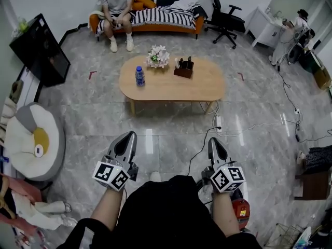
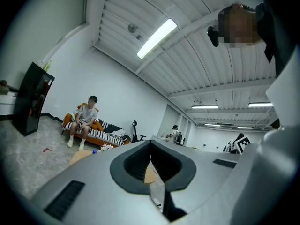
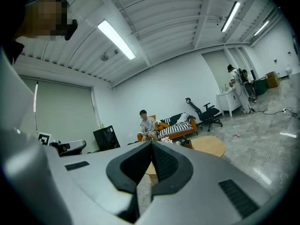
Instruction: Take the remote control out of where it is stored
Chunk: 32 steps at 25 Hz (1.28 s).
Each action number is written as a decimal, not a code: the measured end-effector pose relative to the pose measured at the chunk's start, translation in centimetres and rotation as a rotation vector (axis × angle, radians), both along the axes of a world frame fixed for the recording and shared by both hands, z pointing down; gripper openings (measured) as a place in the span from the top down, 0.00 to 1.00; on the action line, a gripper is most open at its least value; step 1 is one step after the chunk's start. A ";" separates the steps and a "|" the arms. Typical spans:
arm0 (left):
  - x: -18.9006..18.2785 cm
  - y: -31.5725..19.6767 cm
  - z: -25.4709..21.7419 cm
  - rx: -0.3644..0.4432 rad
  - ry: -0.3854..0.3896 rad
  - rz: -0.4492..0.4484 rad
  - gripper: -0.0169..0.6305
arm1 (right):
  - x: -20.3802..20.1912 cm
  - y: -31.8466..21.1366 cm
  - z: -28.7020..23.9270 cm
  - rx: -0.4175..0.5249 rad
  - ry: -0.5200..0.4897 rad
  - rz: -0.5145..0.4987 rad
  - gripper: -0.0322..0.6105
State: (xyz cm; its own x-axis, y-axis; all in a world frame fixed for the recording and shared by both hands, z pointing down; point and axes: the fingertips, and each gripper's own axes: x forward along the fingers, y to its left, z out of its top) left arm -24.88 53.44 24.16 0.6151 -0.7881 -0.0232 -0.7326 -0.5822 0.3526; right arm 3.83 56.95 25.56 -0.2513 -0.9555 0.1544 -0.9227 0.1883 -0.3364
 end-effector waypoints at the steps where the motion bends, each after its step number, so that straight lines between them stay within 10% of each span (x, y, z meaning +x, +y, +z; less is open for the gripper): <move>1: -0.2 -0.4 -0.2 0.002 -0.007 0.002 0.96 | -0.1 -0.3 0.0 -0.003 0.002 0.002 0.94; 32: 4.4 -15.7 0.8 -0.013 -0.029 -0.095 0.96 | 6.0 -18.0 1.1 -0.005 -0.015 -0.046 0.94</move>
State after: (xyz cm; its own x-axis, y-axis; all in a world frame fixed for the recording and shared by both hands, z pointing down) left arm -20.51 37.72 24.98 0.5375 -0.8432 0.0045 -0.7947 -0.5048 0.3372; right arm 9.81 38.91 26.71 -0.2976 -0.9420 0.1550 -0.9080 0.2291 -0.3509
